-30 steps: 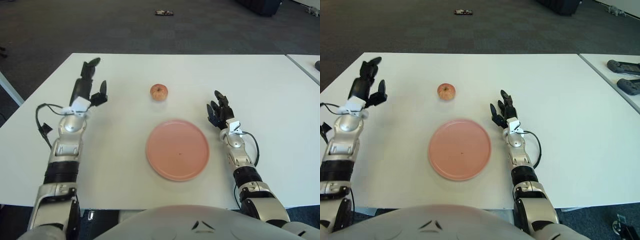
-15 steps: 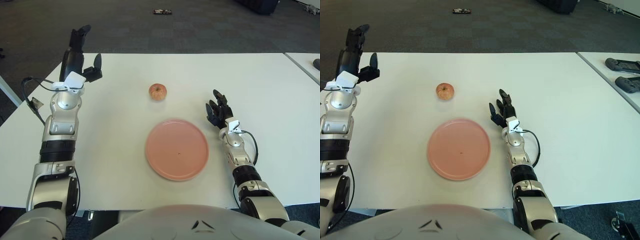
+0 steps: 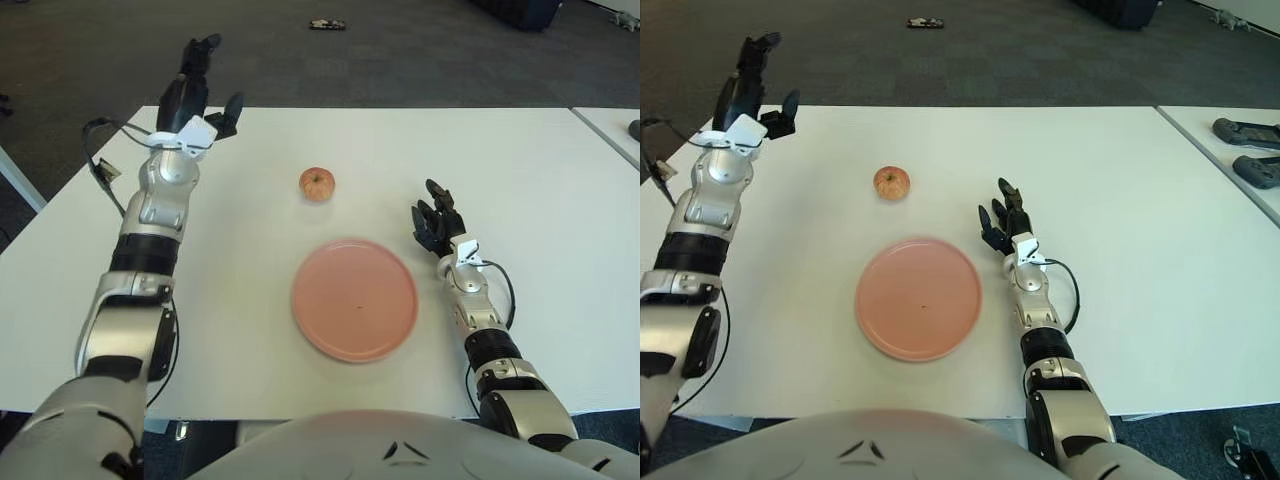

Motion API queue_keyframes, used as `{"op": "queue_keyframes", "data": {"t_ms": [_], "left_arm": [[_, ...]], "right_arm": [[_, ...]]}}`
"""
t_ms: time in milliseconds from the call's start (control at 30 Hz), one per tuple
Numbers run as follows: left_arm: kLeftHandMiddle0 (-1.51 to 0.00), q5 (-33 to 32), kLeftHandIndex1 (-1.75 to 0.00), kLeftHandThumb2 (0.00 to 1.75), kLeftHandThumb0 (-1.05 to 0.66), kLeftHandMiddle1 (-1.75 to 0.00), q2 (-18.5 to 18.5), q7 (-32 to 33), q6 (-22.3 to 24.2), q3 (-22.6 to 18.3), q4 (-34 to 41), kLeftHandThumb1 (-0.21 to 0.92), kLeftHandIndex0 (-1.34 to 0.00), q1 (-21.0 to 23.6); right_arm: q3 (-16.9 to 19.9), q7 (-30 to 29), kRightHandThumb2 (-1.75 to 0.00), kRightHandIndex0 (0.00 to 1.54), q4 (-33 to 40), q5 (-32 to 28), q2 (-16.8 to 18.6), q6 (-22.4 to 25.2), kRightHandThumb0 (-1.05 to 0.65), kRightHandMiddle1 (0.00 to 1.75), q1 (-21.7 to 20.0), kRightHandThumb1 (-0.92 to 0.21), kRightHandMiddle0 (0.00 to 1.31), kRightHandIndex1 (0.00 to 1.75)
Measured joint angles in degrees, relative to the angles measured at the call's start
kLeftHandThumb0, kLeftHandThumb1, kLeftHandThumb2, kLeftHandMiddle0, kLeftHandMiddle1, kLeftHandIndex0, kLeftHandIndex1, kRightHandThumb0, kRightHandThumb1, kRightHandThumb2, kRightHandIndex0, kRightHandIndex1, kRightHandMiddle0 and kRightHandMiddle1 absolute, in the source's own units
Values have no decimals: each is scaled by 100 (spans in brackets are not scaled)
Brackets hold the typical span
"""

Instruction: Put the apple into the plate.

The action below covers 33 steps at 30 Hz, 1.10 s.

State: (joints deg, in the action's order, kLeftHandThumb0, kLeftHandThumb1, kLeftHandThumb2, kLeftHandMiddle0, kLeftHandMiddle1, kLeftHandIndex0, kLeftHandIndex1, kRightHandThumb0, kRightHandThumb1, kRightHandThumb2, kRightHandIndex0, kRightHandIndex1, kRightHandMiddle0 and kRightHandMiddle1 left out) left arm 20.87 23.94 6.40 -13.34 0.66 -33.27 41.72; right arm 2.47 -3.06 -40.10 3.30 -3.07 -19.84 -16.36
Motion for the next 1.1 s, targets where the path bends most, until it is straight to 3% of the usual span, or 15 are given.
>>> {"op": "queue_keyframes", "data": {"t_ms": [300,633,833,1100], "left_arm": [[-20,-254,-59,48,-84,0,-399,-170,-563,179,-1475,92,0,747],[-2,-114,-24,24,-103,0,-621,-225,-885,503,-2893,91,0,1452],[0,64,-8,17,-105,0,-621,-179,-1089,746,-3389,88,0,1740],[0,329,0,13,-105,0,-632,-236,-1117,1116,-3737,86,0,1915]], "right_arm": [[-2,-9,-63,17,-66,9,10,-25,-61,30,-85,-92,0,1],[-8,-117,-61,20,-290,48,6,-125,-60,35,-202,-92,0,1],[-19,-195,-61,20,-417,63,6,-213,-60,36,-266,-92,0,1],[-29,-238,-60,19,-489,66,0,-306,-60,32,-268,-92,0,1]]}}
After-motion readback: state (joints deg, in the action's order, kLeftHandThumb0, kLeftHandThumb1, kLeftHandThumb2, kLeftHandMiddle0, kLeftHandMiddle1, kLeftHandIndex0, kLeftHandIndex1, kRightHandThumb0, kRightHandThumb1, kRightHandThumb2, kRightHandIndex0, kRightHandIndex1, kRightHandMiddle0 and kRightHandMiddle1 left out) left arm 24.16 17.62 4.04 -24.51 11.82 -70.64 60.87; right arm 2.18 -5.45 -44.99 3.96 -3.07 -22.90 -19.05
